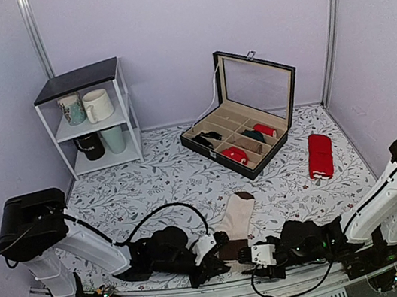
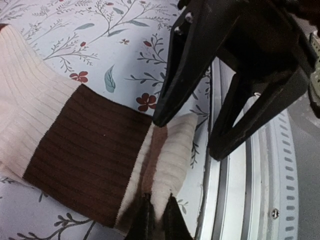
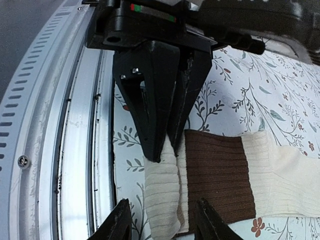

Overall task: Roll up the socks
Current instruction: Roll a pair of socks at the center of the board.

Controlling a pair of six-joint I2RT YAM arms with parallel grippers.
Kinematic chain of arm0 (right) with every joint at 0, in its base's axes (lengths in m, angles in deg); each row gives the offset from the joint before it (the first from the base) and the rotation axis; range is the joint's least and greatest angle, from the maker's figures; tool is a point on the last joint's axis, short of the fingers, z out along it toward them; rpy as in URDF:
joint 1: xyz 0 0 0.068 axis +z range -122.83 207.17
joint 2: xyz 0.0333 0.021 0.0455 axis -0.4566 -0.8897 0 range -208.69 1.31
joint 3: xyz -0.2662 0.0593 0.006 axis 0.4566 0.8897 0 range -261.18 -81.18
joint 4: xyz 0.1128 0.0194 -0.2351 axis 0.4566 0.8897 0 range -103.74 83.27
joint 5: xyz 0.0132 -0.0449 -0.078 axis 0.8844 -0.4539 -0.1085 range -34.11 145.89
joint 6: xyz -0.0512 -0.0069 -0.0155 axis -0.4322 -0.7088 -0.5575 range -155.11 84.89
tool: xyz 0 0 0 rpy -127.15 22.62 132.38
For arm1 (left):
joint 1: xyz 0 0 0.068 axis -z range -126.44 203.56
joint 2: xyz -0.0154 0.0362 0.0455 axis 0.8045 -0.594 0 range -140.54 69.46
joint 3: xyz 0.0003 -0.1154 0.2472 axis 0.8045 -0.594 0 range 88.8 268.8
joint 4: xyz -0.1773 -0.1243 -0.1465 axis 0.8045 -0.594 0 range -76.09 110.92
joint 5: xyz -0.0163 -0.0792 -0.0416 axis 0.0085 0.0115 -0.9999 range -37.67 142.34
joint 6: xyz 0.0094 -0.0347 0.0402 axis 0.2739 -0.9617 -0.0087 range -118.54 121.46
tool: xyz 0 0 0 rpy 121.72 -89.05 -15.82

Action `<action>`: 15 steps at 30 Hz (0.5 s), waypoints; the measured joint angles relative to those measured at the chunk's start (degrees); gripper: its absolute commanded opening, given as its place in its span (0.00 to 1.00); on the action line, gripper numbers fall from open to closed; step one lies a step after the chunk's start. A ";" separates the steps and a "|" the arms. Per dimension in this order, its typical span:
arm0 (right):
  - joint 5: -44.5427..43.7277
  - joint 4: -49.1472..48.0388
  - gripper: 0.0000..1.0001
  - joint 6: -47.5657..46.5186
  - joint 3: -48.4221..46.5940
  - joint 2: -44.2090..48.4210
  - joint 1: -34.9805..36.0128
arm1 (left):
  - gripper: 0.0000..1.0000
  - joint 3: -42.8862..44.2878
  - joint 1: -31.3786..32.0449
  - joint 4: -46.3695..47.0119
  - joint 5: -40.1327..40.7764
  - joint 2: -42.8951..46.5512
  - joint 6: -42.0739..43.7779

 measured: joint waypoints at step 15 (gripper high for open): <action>-2.56 0.17 0.13 3.67 -2.08 -5.77 0.02 | 0.00 0.22 -0.33 1.16 -1.42 -0.87 -0.17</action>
